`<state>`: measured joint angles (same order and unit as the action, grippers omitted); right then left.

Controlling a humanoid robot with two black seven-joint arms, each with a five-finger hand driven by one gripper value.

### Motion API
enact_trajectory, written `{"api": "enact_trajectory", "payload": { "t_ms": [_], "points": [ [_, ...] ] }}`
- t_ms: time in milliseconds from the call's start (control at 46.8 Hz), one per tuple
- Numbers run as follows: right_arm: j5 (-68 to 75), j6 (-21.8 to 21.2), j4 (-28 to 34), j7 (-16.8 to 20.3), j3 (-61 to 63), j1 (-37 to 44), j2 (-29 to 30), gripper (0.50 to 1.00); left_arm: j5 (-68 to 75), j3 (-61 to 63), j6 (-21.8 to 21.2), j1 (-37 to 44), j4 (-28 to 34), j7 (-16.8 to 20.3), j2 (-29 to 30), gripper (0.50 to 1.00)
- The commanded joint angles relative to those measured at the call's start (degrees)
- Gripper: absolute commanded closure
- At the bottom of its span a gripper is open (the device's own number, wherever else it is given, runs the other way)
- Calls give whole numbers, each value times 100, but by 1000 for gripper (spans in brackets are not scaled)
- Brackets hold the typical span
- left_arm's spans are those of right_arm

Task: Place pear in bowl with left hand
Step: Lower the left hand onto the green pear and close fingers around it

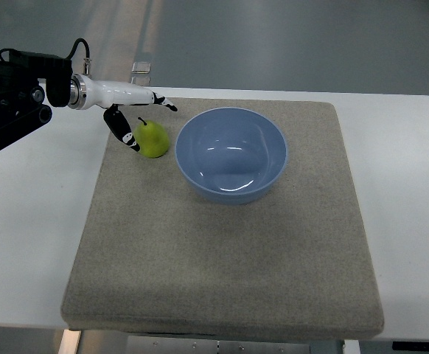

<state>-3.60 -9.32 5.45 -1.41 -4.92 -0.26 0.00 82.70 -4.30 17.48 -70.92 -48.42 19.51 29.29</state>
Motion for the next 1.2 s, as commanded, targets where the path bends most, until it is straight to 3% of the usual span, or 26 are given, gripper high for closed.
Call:
{"api": "enact_trajectory", "payload": {
  "t_ms": [0,256,512,619,961,1003,1174],
  "points": [
    [0,0,0,0,0,0,0,574,-9,-10,-16,52,8,0,-20,521],
    [0,0,0,0,9,0,0,574,-35,-19,-262,228,43,-18,-29,521],
    [0,0,0,0,0,0,0,574,-246,-27,-298,281,271,-18,-143,529],
    [0,0,0,0,0,0,0,574,-281,-27,-306,281,315,-18,-213,559],
    [0,0,0,0,0,0,0,574,-290,-27,-306,386,324,-18,-266,561],
    [0,0,0,0,9,0,0,574,-290,-27,-306,386,333,-18,-257,570],
    [0,0,0,0,0,0,0,574,-290,-19,-306,386,429,-35,-266,684]
  ]
}}
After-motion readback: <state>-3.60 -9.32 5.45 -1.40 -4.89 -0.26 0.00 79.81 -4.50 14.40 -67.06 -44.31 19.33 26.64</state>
